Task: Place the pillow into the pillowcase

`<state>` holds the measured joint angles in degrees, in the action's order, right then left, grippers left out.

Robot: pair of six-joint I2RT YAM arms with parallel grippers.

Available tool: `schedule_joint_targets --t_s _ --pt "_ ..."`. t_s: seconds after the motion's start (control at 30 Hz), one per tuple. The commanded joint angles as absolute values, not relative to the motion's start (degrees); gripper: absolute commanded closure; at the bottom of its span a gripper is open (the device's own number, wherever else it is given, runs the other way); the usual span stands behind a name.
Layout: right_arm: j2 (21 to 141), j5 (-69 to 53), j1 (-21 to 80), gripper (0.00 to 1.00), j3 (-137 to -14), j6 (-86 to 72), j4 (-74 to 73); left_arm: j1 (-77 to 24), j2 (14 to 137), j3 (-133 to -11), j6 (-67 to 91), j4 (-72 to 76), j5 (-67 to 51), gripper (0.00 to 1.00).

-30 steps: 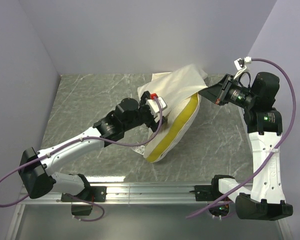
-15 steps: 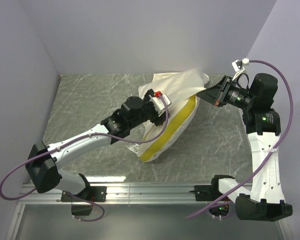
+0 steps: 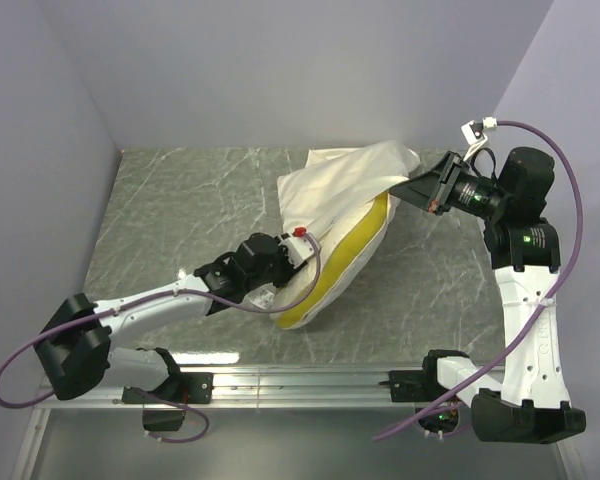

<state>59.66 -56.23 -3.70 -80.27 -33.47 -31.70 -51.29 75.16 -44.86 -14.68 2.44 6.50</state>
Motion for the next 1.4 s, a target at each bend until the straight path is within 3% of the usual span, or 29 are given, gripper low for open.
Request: schedule_joint_targets --t_s 0.0,0.07,0.1,0.23,0.3,0.33,0.37,0.47,0.53,0.63,0.77,0.83,0.9,0.93,1.03,1.13,1.23,1.27,1.3,1.37 --pt "57.5 -55.9 -4.0 1.0 -83.3 -33.9 -23.7 -49.9 72.0 -42.9 -12.9 -5.6 6.7 0.64" --pt "57.8 -54.8 -4.7 1.0 -85.0 -31.8 -26.3 -47.7 69.8 -44.6 -11.8 -11.0 2.7 0.82" --pt "58.0 -53.9 -5.1 1.0 -85.8 -29.2 -27.6 -43.1 69.0 -46.0 -10.2 -13.6 -0.1 1.0" --pt "59.9 -50.9 -8.9 1.0 -90.1 -23.9 -33.9 -27.6 64.2 -59.8 -10.7 -27.8 -22.3 1.0" --pt "61.6 -50.8 -12.7 1.0 -93.5 -23.5 -34.2 -18.2 65.5 -75.2 -11.3 -31.6 -30.9 1.0" --pt "63.4 -51.4 -14.0 1.0 -97.1 -23.6 -34.3 -15.4 70.6 -82.2 -12.2 -34.4 -33.8 1.0" --pt "64.4 -51.4 -16.5 1.0 -99.2 -23.6 -34.5 -12.9 74.1 -98.1 -12.7 -42.0 -37.9 1.0" --pt "66.3 -51.7 -18.5 1.0 -104.1 -25.3 -33.1 -1.6 86.9 -122.2 -7.1 -48.2 -46.0 1.0" --pt "65.1 -53.1 -17.3 1.0 -99.5 -27.8 -29.6 2.5 90.6 -125.8 -0.5 -47.6 -49.7 1.0" --pt "61.7 -51.3 -9.3 1.0 -91.7 -25.9 -31.5 1.3 90.4 -120.5 4.4 -42.0 -47.5 1.0" --pt "62.8 -51.9 -7.8 1.0 -98.4 -24.1 -32.7 4.9 96.1 -143.0 14.5 -38.9 -50.1 1.0" --pt "64.8 -53.4 -11.0 1.0 -107.0 -26.4 -31.7 5.4 92.4 -141.3 17.6 -31.4 -50.5 1.0" --pt "65.0 -53.6 -11.1 1.0 -106.2 -29.6 -29.8 3.0 86.7 -122.6 20.6 -26.5 -49.1 1.0" --pt "62.9 -53.3 -8.8 1.0 -99.1 -30.5 -26.4 1.0 81.9 -109.5 19.7 -26.8 -45.8 1.0" --pt "60.2 -48.6 -2.8 1.0 -84.2 -25.5 -29.9 -12.0 79.0 -92.8 7.1 -34.9 -30.5 1.0" --pt "60.3 -45.9 -0.9 1.0 -74.7 -18.5 -33.6 -15.7 81.6 -85.7 5.9 -40.5 -24.8 1.0" --pt "62.8 -43.2 -1.0 1.0 -82.8 -11.7 -39.5 -10.3 89.0 -95.1 5.4 -51.1 -26.5 1.0" --pt "64.2 -42.5 -1.2 1.0 -86.3 -10.6 -40.3 -6.9 91.4 -106.7 6.7 -53.2 -30.9 1.0" --pt "65.1 -41.8 -3.1 1.0 -89.6 -10.2 -40.5 -0.3 94.9 -115.3 9.7 -55.9 -42.5 1.0" --pt "67.7 -42.1 -6.2 1.0 -98.6 -11.5 -39.4 3.3 98.2 -129.1 11.4 -55.2 -40.4 1.0"
